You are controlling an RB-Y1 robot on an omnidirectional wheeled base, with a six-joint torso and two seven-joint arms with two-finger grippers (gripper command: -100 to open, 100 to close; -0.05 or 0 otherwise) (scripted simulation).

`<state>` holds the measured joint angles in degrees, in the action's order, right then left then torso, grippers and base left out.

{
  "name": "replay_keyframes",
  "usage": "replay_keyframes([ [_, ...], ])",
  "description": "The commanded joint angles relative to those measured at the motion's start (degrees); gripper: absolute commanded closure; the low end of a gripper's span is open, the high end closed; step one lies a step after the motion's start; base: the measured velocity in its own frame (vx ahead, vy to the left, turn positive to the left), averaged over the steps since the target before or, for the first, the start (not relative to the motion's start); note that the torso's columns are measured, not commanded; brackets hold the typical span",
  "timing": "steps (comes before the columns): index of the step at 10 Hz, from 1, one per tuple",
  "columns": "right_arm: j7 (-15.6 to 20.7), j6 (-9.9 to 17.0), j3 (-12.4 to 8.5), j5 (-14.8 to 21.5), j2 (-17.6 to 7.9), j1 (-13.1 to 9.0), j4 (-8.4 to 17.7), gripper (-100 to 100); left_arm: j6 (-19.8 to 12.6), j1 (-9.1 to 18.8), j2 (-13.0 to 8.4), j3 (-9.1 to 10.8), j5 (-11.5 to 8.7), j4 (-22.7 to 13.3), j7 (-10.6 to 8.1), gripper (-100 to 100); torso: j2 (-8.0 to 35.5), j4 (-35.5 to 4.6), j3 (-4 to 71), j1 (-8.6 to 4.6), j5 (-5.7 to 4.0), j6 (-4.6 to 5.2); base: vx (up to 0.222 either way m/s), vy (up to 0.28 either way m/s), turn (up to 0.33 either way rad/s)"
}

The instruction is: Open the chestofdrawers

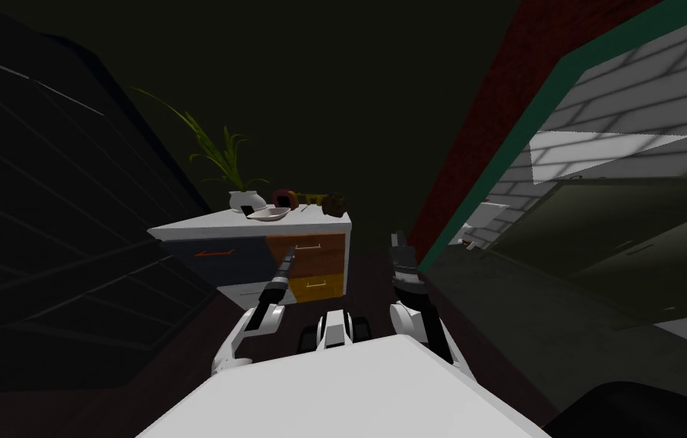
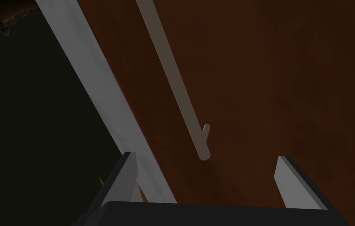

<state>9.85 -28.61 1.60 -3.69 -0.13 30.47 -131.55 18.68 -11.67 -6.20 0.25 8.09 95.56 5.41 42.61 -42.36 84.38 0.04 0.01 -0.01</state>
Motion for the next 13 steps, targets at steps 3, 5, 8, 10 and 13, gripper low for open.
replay_keyframes([
  [3, 0.0, 0.0, 0.0, 0.0, 0.0, 0.0, 0.0, 0, -0.3, 0.0, 0.0, 0.01, 0.0, 0.3, -0.03, 100, -0.2, 0.1, 0.1, -0.05, -0.02, 0.0, 0.031, 0.0, 0.0],
  [5, 0.0, 0.0, 0.0, 0.0, 0.0, 0.0, 0.0, 0, -2.3, 0.1, -0.1, -0.48, -0.5, 1.6, -0.66, -100, -0.2, 0.0, 0.1, -0.01, -0.01, 0.04, -0.04, -0.052, -0.009],
  [8, 0.0, 0.0, 0.0, 0.0, 0.0, 0.0, 0.0, 0, -4.2, 0.2, -0.4, -0.18, -0.4, 3.6, -0.75, -100, -0.7, 0.2, 0.4, 0.13, 0.03, 0.01, 0.049, -0.026, -0.016],
  [10, 0.0, 0.0, 0.0, 0.0, 0.0, 0.0, 0.0, 0, -2.4, 0.0, -0.2, -0.26, -0.3, 2.0, -0.53, 100, -0.9, 0.4, 0.5, 0.29, 0.18, 0.12, -0.009, -0.004, 0.014],
  [13, 0.0, 0.0, 0.0, 0.0, 0.0, 0.0, 0.0, 0, -2.0, 0.0, -0.1, -0.56, -0.5, 1.4, -0.58, -100, -0.4, 0.1, 0.2, 0.0, 0.01, 0.02, -0.051, -0.032, 0.002],
])
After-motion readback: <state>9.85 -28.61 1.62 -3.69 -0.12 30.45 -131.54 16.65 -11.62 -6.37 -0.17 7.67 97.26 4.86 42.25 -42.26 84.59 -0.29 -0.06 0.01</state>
